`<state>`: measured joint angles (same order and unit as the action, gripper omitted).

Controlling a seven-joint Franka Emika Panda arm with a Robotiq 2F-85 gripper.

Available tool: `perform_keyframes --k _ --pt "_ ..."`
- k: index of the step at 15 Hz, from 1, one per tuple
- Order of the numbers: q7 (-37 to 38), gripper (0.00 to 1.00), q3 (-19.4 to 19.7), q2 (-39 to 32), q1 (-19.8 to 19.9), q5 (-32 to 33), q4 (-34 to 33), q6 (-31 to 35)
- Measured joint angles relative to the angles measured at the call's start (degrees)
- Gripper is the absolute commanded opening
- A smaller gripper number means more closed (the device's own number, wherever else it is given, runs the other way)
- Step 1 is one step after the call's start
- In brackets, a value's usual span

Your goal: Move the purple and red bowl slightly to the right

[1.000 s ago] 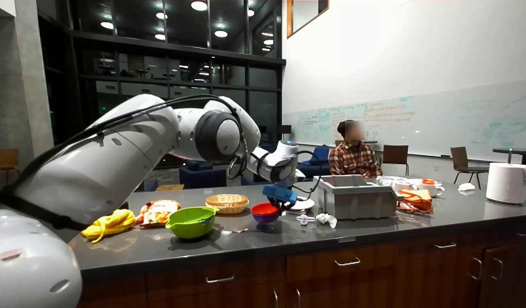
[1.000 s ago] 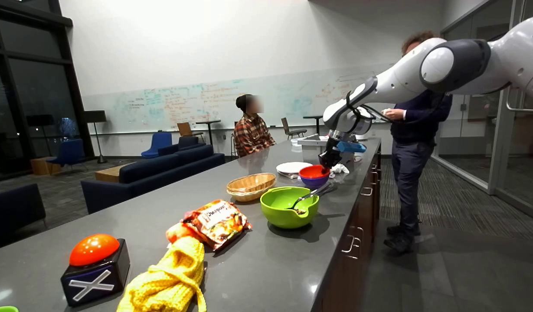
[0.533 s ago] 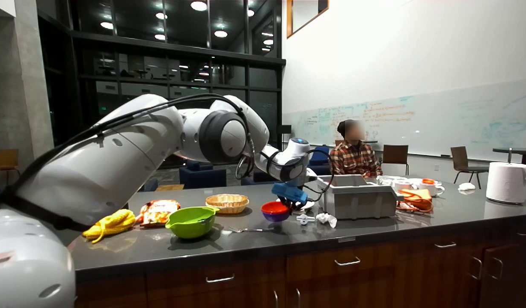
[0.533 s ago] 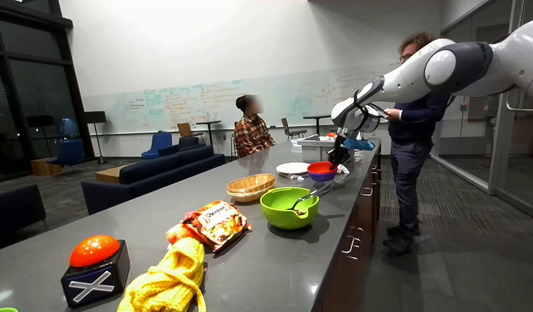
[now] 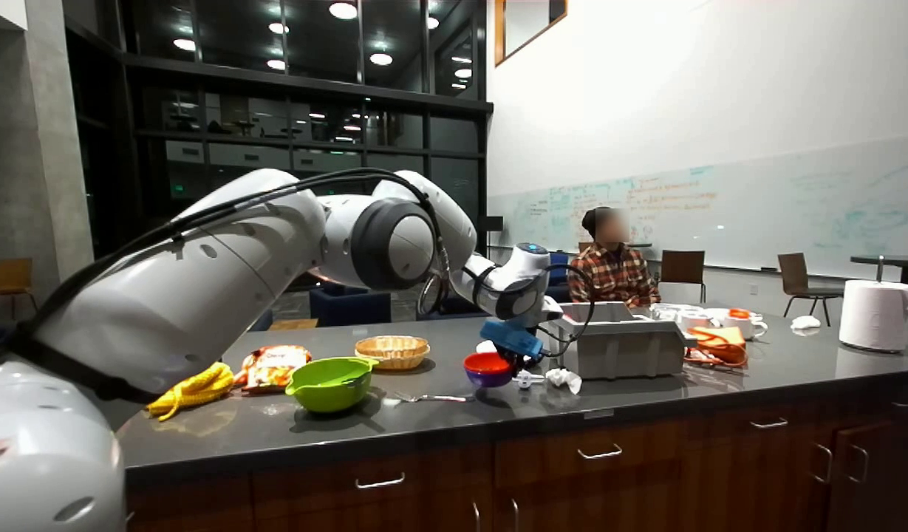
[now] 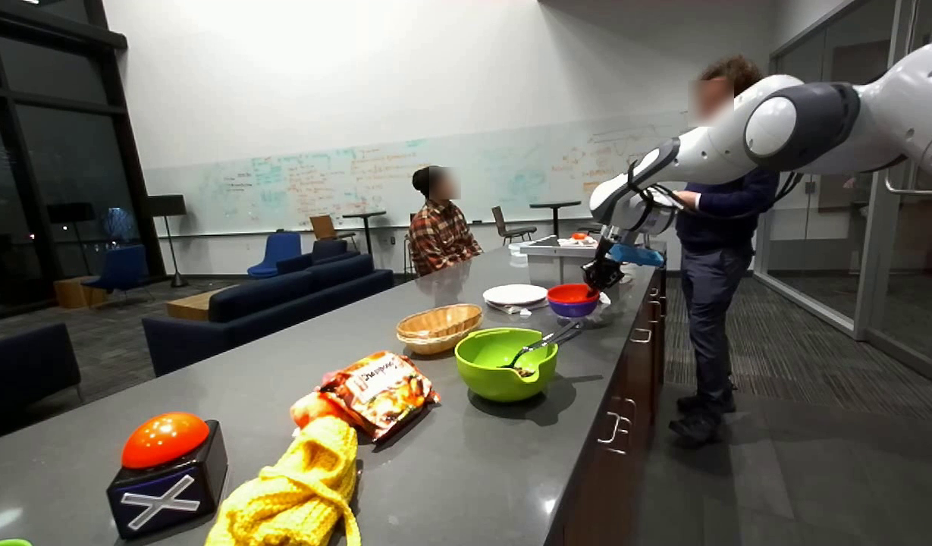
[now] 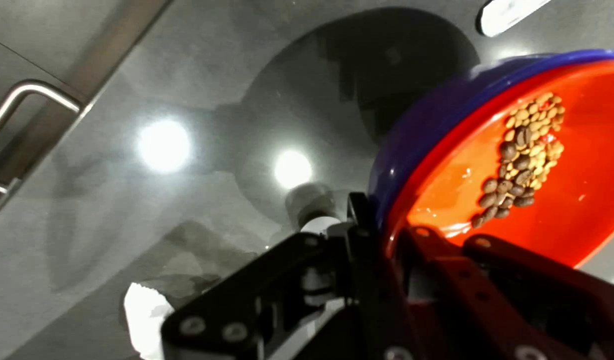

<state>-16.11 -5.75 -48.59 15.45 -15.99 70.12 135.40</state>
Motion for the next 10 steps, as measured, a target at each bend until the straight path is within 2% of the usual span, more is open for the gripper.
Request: perform_keyframes --k 10 --pt "1.2 0.02 0.2 -0.9 2.3 -1.0 -0.5 -0.5"
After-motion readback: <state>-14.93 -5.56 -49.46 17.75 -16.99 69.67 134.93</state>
